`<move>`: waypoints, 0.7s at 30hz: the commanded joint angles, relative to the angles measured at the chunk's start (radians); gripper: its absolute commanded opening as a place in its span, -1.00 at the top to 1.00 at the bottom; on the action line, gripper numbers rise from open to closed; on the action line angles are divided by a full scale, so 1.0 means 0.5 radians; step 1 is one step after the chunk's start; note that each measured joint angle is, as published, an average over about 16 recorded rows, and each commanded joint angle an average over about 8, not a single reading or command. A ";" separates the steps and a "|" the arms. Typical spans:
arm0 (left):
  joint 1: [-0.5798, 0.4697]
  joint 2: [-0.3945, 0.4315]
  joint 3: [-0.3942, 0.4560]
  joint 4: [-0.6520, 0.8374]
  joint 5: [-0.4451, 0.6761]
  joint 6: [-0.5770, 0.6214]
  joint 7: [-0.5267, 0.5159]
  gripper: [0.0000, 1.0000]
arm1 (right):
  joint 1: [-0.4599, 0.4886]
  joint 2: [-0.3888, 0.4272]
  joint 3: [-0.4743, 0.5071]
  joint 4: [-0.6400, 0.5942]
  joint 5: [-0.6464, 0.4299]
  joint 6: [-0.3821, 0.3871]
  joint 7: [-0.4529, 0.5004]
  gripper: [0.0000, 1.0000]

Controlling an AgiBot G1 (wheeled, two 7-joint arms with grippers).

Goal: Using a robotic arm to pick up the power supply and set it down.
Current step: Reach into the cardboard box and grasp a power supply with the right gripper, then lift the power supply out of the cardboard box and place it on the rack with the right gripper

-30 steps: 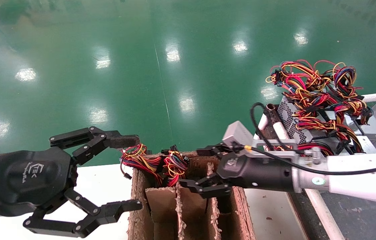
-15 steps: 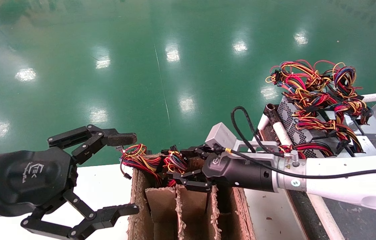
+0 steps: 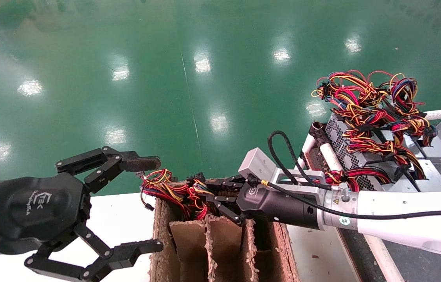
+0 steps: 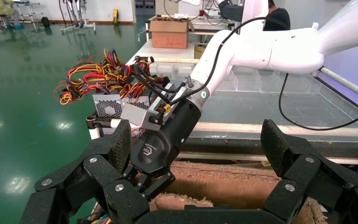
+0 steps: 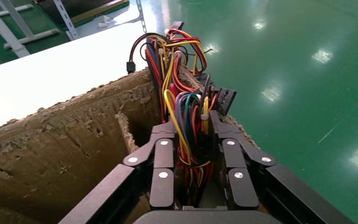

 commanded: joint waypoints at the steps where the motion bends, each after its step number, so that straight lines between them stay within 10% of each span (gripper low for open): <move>1: 0.000 0.000 0.000 0.000 0.000 0.000 0.000 -1.00 | -0.002 -0.003 0.000 0.007 -0.009 0.017 0.007 1.00; 21: 0.000 0.000 0.000 0.000 0.000 0.000 0.000 -1.00 | 0.008 0.463 0.431 0.336 0.476 -0.066 -0.059 1.00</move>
